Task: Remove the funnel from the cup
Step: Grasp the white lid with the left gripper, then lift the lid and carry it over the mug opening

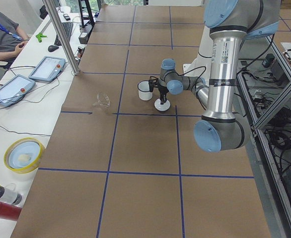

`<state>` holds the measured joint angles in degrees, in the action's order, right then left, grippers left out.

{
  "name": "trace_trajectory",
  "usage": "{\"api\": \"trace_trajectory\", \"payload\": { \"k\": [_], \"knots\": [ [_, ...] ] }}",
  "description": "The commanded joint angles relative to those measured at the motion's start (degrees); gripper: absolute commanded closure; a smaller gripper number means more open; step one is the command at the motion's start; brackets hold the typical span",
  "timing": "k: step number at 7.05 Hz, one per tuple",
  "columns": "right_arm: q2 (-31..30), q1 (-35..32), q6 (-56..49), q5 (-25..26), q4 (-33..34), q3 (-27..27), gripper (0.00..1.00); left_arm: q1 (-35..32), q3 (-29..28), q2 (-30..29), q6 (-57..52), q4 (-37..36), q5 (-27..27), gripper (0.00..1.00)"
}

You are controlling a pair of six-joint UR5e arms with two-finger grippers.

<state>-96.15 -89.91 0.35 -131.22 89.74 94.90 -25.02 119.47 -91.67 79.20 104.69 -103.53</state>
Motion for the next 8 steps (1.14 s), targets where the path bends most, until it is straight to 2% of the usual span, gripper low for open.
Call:
{"api": "trace_trajectory", "payload": {
  "k": [1, 2, 3, 6, 8],
  "knots": [
    [0.00, 0.00, 0.00, 0.00, 0.00, 0.02, 0.00, -1.33, 7.84, 5.50, -0.09, -0.10, -0.09, 1.00],
    [0.00, 0.00, 0.00, 0.00, 0.00, 0.02, 0.00, -2.82, 11.98, 7.97, -0.09, -0.27, -0.18, 1.00],
    [0.00, 0.00, 0.00, 0.00, 0.00, 0.02, 0.00, -5.19, 13.67, 8.00, -0.18, -1.32, -0.44, 1.00],
    [0.00, 0.00, 0.00, 0.00, 0.00, 0.02, 0.00, -6.70, 12.90, 2.31, -0.53, -6.57, -0.53, 1.00],
    [0.00, 0.00, 0.00, 0.00, 0.00, 0.02, 0.00, -7.40, 8.01, -11.26, -1.14, -17.09, -0.53, 1.00]
  ]
}}
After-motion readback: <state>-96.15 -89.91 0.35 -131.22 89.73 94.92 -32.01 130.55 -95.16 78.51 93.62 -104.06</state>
